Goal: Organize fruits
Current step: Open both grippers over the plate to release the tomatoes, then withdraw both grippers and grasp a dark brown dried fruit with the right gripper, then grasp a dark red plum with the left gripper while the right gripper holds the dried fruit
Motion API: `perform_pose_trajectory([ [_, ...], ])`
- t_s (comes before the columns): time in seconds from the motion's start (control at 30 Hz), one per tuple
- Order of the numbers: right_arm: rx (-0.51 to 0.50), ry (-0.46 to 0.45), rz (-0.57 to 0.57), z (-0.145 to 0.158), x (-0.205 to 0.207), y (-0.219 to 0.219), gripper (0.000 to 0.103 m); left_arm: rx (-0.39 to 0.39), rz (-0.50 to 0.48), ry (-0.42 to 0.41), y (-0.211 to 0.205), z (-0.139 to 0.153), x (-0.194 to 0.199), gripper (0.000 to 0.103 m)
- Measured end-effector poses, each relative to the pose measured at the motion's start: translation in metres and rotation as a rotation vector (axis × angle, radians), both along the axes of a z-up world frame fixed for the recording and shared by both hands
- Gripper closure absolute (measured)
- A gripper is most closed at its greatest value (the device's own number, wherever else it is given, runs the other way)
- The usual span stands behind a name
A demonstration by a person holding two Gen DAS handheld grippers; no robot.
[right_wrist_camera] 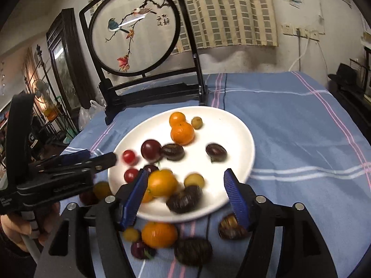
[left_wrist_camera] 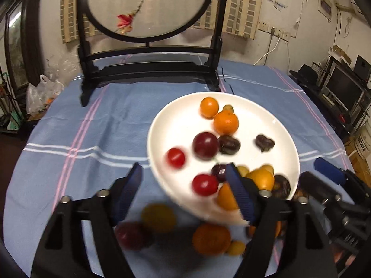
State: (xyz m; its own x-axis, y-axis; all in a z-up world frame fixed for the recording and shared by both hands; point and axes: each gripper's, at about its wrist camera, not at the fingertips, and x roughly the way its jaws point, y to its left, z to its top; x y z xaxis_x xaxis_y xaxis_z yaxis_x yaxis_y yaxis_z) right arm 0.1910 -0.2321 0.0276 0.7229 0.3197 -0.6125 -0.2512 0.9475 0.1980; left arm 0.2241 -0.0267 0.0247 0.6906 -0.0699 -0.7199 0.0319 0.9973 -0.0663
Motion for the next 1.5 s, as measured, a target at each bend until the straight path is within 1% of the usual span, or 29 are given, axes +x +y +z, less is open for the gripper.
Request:
perform_pose_trajectory([
  [0.17, -0.034, 0.03, -0.007, -0.01, -0.032, -0.01, 0.033, -0.01, 0.006, 0.008, 0.015, -0.006, -0.032, 0.019],
  [0.33, -0.1, 0.059, 0.014, -0.023, -0.061, -0.007, 0.033, -0.07, 0.012, 0.036, 0.031, -0.018, -0.055, 0.018],
  [0.4, -0.131, 0.074, 0.02, -0.028, -0.067, -0.003, 0.033, -0.07, 0.009, 0.028, 0.034, -0.02, -0.062, 0.017],
  [0.53, -0.197, 0.123, 0.021, -0.04, -0.07, 0.008, 0.033, -0.049, 0.013, 0.008, 0.038, -0.022, -0.067, 0.017],
  [0.6, -0.245, 0.155, 0.015, -0.047, -0.065, 0.015, 0.033, -0.04, 0.011, 0.003, 0.04, -0.024, -0.069, 0.017],
  [0.67, -0.27, 0.178, 0.016, -0.053, -0.058, 0.02, 0.034, -0.03, 0.008, 0.0, 0.04, -0.025, -0.069, 0.017],
  [0.73, -0.292, 0.197, 0.011, -0.059, -0.051, 0.025, 0.035, -0.038, 0.002, 0.005, 0.042, -0.026, -0.069, 0.016],
  [0.8, -0.29, 0.216, 0.017, -0.065, -0.042, 0.028, 0.037, -0.057, -0.004, 0.012, 0.044, -0.026, -0.068, 0.016],
  [0.83, -0.289, 0.208, 0.014, -0.066, -0.04, 0.028, 0.037, -0.063, -0.007, 0.016, 0.044, -0.026, -0.069, 0.016],
  [0.87, -0.294, 0.203, 0.013, -0.066, -0.038, 0.029, 0.04, -0.065, -0.009, 0.02, 0.044, -0.027, -0.069, 0.015],
  [0.9, -0.293, 0.198, 0.016, -0.066, -0.036, 0.03, 0.05, -0.064, -0.012, 0.024, 0.043, -0.028, -0.069, 0.015],
  [0.97, -0.279, 0.196, 0.013, -0.065, -0.033, 0.028, 0.06, -0.063, -0.019, 0.03, 0.041, -0.029, -0.069, 0.015],
  [1.1, -0.227, 0.198, 0.001, -0.062, -0.035, 0.02, 0.06, -0.064, -0.031, 0.059, 0.038, -0.036, -0.066, 0.015],
  [1.13, -0.202, 0.195, -0.006, -0.06, -0.037, 0.016, 0.06, -0.071, -0.035, 0.067, 0.038, -0.037, -0.066, 0.015],
  [1.2, -0.168, 0.185, -0.019, -0.055, -0.039, 0.008, 0.06, -0.109, -0.057, 0.088, 0.039, -0.039, -0.066, 0.015],
  [1.23, -0.151, 0.17, -0.032, -0.051, -0.041, 0.002, 0.06, -0.108, -0.059, 0.086, 0.038, -0.039, -0.067, 0.015],
  [1.33, -0.104, 0.155, -0.059, -0.045, -0.044, -0.01, 0.06, -0.031, -0.044, 0.071, 0.035, -0.041, -0.069, 0.015],
  [1.43, -0.082, 0.121, -0.069, -0.035, -0.05, -0.017, 0.06, -0.007, -0.037, 0.096, 0.038, -0.047, -0.069, 0.015],
  [1.47, -0.073, 0.102, -0.064, -0.03, -0.054, -0.018, 0.06, 0.009, -0.032, 0.103, 0.039, -0.05, -0.068, 0.017],
  [1.5, -0.064, 0.084, -0.058, -0.025, -0.057, -0.018, 0.06, 0.025, -0.028, 0.109, 0.039, -0.053, -0.066, 0.022],
])
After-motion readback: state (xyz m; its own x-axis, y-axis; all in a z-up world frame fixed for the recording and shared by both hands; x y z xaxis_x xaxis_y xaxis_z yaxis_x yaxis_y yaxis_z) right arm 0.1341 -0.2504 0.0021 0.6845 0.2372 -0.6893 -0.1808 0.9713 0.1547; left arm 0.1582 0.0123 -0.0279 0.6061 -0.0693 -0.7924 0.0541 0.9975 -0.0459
